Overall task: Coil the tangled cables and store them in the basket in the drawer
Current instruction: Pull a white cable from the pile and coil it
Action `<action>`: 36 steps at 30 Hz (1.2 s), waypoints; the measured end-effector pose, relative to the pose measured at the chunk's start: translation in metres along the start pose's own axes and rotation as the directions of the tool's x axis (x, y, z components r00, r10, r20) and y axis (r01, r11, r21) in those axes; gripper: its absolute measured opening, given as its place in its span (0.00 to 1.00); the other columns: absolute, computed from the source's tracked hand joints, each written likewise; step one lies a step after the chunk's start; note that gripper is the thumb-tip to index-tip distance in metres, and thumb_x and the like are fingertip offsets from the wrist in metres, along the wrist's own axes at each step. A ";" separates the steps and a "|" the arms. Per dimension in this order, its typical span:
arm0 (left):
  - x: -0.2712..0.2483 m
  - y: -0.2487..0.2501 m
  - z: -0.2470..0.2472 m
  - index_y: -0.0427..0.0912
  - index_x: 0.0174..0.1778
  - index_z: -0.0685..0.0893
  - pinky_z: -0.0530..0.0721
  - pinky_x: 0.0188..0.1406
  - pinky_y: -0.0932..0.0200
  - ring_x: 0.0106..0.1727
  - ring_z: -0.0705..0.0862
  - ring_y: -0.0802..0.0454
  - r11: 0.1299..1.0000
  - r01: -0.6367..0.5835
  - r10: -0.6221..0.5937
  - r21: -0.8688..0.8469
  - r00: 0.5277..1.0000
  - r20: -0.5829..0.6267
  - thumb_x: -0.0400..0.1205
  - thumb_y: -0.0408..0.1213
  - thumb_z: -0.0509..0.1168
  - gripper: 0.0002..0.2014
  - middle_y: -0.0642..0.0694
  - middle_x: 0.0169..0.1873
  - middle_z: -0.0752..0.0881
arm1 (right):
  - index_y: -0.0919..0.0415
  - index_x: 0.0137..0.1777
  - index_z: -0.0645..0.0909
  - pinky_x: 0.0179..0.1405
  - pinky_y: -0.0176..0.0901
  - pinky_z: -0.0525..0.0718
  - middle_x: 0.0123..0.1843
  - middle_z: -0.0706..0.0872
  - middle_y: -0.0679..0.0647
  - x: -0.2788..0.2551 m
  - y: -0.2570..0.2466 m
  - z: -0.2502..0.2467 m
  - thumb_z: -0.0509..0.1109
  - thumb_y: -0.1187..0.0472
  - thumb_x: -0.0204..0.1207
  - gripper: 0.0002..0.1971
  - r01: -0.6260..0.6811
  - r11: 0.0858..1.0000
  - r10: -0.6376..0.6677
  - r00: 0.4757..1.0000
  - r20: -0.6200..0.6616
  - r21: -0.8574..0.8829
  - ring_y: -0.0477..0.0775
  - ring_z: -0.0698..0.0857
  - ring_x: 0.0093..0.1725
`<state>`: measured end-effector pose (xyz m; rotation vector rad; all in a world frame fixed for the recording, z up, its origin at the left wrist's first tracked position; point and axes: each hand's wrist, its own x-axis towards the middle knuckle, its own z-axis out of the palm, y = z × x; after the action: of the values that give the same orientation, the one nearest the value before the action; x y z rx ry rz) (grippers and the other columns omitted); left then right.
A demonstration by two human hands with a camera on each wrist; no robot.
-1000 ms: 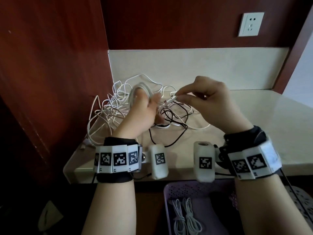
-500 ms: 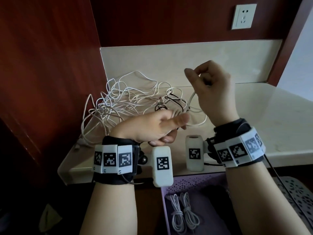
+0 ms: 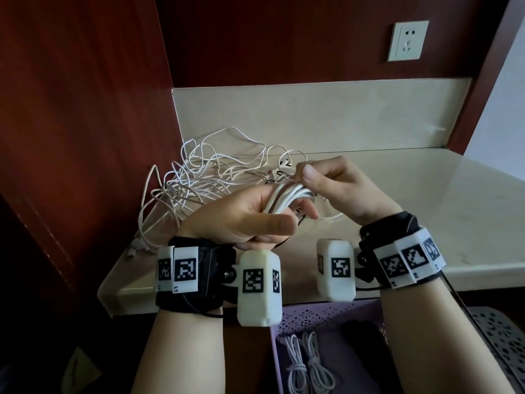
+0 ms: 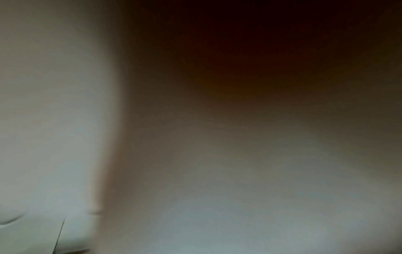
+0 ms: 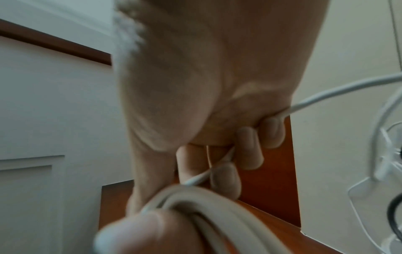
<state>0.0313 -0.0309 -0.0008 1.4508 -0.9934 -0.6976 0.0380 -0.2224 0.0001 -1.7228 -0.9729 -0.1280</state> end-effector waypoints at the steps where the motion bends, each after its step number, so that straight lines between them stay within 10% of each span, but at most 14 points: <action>1: 0.001 -0.001 -0.001 0.31 0.61 0.74 0.60 0.13 0.70 0.14 0.63 0.64 1.000 -0.012 0.012 -0.026 1.000 0.003 0.71 0.51 0.75 0.32 0.49 0.21 0.68 | 0.79 0.32 0.80 0.35 0.26 0.75 0.23 0.79 0.45 0.000 -0.002 -0.001 0.55 0.62 0.81 0.23 -0.010 1.000 0.010 1.000 -0.008 0.005 0.41 0.79 0.28; 5: 0.005 -0.005 0.000 0.28 0.63 0.72 0.57 0.13 0.67 0.14 0.66 0.65 0.998 -0.011 0.013 -0.057 0.999 0.033 0.72 0.43 0.75 0.31 0.57 0.21 0.76 | 0.68 0.30 0.81 0.31 0.28 0.71 0.22 0.75 0.59 -0.002 -0.011 -0.004 0.60 0.64 0.82 0.19 -0.107 0.994 0.107 0.994 -0.021 -0.010 0.47 0.74 0.25; 8: 0.013 -0.005 0.003 0.30 0.64 0.73 0.61 0.14 0.72 0.15 0.65 0.67 1.000 0.011 -0.009 -0.028 0.998 0.064 0.72 0.58 0.70 0.37 0.57 0.23 0.71 | 0.71 0.29 0.79 0.33 0.32 0.73 0.21 0.75 0.60 -0.004 -0.009 -0.007 0.64 0.63 0.80 0.18 -0.177 0.984 0.177 0.984 -0.034 0.012 0.50 0.74 0.25; 11: 0.021 -0.006 0.005 0.33 0.62 0.77 0.59 0.12 0.72 0.12 0.61 0.65 0.986 0.090 -0.084 -0.139 0.995 0.050 0.72 0.74 0.51 0.44 0.52 0.21 0.67 | 0.74 0.30 0.79 0.33 0.34 0.74 0.19 0.74 0.60 -0.005 -0.005 -0.009 0.65 0.64 0.78 0.17 -0.207 0.978 0.208 0.977 -0.039 0.024 0.52 0.73 0.23; 14: 0.026 -0.007 0.005 0.30 0.60 0.77 0.56 0.12 0.72 0.11 0.58 0.63 0.974 0.141 -0.143 -0.179 0.990 0.003 0.82 0.62 0.38 0.38 0.51 0.18 0.65 | 0.82 0.35 0.79 0.33 0.38 0.75 0.18 0.73 0.61 -0.004 -0.002 -0.010 0.62 0.64 0.76 0.17 -0.223 0.974 0.225 0.973 -0.054 0.033 0.51 0.73 0.22; 19: 0.027 -0.010 0.007 0.28 0.64 0.74 0.64 0.15 0.71 0.11 0.63 0.61 0.982 0.053 -0.060 -0.183 0.998 -0.033 0.88 0.49 0.42 0.28 0.50 0.20 0.68 | 0.81 0.37 0.77 0.27 0.35 0.71 0.25 0.72 0.72 -0.003 0.007 -0.011 0.66 0.60 0.75 0.19 -0.174 0.979 0.189 0.971 -0.144 0.110 0.51 0.69 0.22; 24: 0.027 -0.010 0.009 0.32 0.42 0.70 0.75 0.22 0.67 0.17 0.73 0.59 0.977 -0.046 0.046 -0.209 0.999 -0.003 0.83 0.46 0.47 0.19 0.49 0.23 0.75 | 0.68 0.37 0.75 0.23 0.27 0.71 0.27 0.78 0.53 0.001 0.009 -0.005 0.65 0.60 0.76 0.11 -0.121 0.961 0.192 0.939 -0.285 0.249 0.45 0.74 0.24; 32: 0.028 -0.007 0.010 0.35 0.53 0.76 0.58 0.15 0.70 0.14 0.57 0.67 0.966 -0.026 0.005 -0.258 0.997 -0.082 0.80 0.51 0.47 0.23 0.56 0.18 0.65 | 0.65 0.33 0.71 0.21 0.25 0.70 0.20 0.74 0.45 0.008 0.006 0.005 0.61 0.65 0.82 0.14 -0.122 0.958 0.217 0.899 -0.381 0.258 0.40 0.72 0.19; 36: 0.025 -0.001 -0.001 0.31 0.53 0.75 0.60 0.11 0.70 0.12 0.61 0.66 0.773 -0.235 0.152 -0.589 0.970 -0.187 0.85 0.44 0.51 0.18 0.56 0.19 0.61 | 0.59 0.28 0.73 0.21 0.29 0.62 0.20 0.64 0.44 0.013 0.022 0.005 0.62 0.56 0.84 0.21 -0.231 0.973 0.210 0.836 -0.507 0.023 0.42 0.62 0.20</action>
<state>0.0438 -0.0520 0.0019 0.7959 -0.7073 -0.6784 0.0597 -0.2127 -0.0114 -1.6986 -0.3784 -0.4305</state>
